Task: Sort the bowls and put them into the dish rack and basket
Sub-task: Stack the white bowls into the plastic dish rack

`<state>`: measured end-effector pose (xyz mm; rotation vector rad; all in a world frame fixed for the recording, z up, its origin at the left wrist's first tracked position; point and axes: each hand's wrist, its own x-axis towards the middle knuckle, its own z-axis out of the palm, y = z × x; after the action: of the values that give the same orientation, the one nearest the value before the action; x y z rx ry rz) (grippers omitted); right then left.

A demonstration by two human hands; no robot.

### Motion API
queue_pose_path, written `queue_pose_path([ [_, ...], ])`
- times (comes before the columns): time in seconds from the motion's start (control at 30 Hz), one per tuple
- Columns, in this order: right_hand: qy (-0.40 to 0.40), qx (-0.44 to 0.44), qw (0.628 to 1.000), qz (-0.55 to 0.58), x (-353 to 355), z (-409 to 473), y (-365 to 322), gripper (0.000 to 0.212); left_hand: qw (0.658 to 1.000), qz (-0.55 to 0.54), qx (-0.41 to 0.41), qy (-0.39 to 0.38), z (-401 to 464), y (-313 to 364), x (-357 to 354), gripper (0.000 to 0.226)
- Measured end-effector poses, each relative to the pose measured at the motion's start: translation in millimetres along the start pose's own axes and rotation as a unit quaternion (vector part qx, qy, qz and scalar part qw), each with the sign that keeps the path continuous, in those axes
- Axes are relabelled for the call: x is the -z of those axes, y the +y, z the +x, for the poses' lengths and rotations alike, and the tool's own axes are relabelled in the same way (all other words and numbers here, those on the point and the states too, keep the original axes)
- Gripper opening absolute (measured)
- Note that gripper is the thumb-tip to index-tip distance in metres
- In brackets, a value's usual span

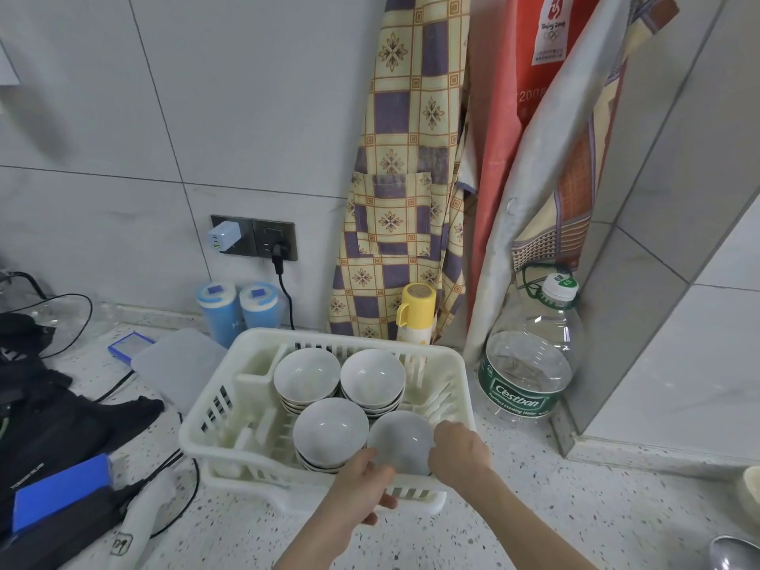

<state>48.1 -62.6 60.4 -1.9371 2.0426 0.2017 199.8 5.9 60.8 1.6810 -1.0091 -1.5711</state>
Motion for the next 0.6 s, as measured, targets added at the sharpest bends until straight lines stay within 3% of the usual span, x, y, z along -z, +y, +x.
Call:
queue_pose_path([
  [0.2, -0.008, 0.015, 0.999, 0.043, 5.1, -5.7, 2.7, 0.022, 1.000, 0.011, -0.002, 0.016, -3.4, 1.7, -3.7, 0.055],
  [0.37, 0.062, 0.036, 0.984, 0.162, -0.1, -26.8, 13.7, 0.033, 0.998, -0.033, -0.023, 0.045, -18.4, -3.1, -2.6, 0.038],
  [0.43, 0.062, 0.056, 0.953, 0.292, -2.7, -40.0, 25.9, 0.034, 0.994, -0.082, -0.029, 0.073, -26.1, -7.6, -0.9, 0.025],
  [0.5, 0.037, 0.058, 0.894, 0.443, -4.0, -54.0, 42.5, 0.031, 0.987, -0.121, -0.028, 0.105, -32.4, -12.4, -2.6, 0.017],
  [0.6, 0.009, 0.033, 0.836, 0.547, -9.5, -77.0, 73.4, 0.026, 0.980, -0.141, -0.036, 0.132, -40.3, -16.4, -15.2, 0.013],
])
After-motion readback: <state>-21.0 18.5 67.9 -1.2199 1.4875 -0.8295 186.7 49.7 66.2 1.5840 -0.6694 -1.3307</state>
